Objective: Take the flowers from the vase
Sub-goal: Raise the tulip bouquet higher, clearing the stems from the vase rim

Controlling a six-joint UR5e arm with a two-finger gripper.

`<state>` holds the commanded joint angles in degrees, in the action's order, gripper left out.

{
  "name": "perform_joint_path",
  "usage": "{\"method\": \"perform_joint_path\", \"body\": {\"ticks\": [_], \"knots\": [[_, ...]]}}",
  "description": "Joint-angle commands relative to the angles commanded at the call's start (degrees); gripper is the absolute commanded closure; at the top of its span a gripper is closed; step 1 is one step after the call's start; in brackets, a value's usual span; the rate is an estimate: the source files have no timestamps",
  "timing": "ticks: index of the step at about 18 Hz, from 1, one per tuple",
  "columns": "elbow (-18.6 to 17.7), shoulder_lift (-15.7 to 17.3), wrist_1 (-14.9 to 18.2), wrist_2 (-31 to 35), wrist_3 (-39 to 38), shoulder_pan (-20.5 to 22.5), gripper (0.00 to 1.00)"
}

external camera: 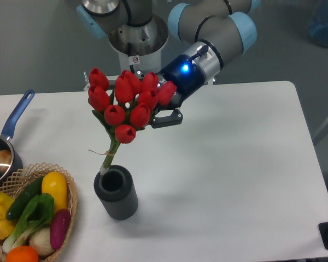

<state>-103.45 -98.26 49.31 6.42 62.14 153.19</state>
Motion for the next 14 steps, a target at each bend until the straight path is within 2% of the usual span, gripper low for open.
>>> {"method": "perform_joint_path", "body": {"ticks": [8, 14], "knots": [[3.3, -0.3, 0.0, 0.2, -1.9, 2.5, 0.72], [2.9, -0.4, 0.0, 0.1, -1.7, 4.1, 0.72]]}}
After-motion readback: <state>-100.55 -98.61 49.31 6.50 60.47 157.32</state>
